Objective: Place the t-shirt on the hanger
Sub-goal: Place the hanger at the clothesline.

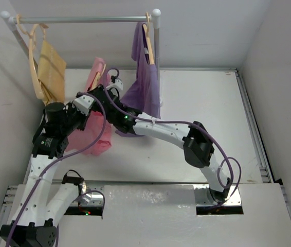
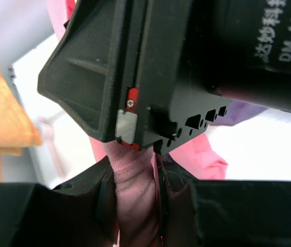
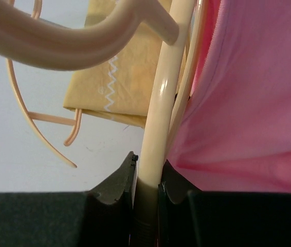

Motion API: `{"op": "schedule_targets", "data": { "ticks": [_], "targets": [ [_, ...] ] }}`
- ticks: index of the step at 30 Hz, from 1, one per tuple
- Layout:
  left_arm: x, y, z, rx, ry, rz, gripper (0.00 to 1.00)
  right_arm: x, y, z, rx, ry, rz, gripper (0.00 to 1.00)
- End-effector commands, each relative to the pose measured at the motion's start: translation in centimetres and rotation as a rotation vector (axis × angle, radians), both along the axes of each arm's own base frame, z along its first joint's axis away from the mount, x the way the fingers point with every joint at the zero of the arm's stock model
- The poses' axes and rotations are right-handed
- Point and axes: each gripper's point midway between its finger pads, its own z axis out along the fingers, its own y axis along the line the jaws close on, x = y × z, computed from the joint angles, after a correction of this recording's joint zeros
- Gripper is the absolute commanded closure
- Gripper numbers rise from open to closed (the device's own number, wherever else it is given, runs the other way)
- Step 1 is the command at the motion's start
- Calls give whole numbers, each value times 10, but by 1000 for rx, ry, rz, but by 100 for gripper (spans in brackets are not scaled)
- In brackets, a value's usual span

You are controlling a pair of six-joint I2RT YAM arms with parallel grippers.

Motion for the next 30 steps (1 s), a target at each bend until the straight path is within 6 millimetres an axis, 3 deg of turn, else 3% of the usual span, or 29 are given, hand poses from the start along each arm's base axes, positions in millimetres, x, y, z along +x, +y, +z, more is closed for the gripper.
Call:
{"op": "schedule_targets", "data": {
  "ticks": [1,3,8,10,14,15,16,22,24,27,30],
  "targets": [
    [-6,-10,19,-82,-63,-14,100,-3,-16,35,18,-92,31,100],
    [-7,-13,25,-140,-73,3,100,5,-24,36,16,-104,26,98],
    [-1,-16,24,-241,-45,49,100,18,-48,30,3,-132,25,60],
    [0,-17,20,-270,-17,62,100,21,-54,22,-9,-134,34,53],
    [5,-17,13,-300,22,87,100,26,-70,28,-30,-167,38,39],
    [5,-16,11,-307,32,93,100,26,-73,28,-43,-170,42,17],
    [6,-16,8,-313,43,103,100,29,-77,30,-56,-180,40,4],
    [11,-11,10,-335,35,146,100,28,-83,32,-96,-198,75,1],
    [14,-4,15,-328,8,179,100,25,-88,45,-131,-248,87,1],
    [18,5,33,-329,-49,215,100,13,-88,58,-184,-303,128,1],
    [22,17,73,-335,-162,265,100,-11,-102,80,-294,-444,155,1]
  ]
}}
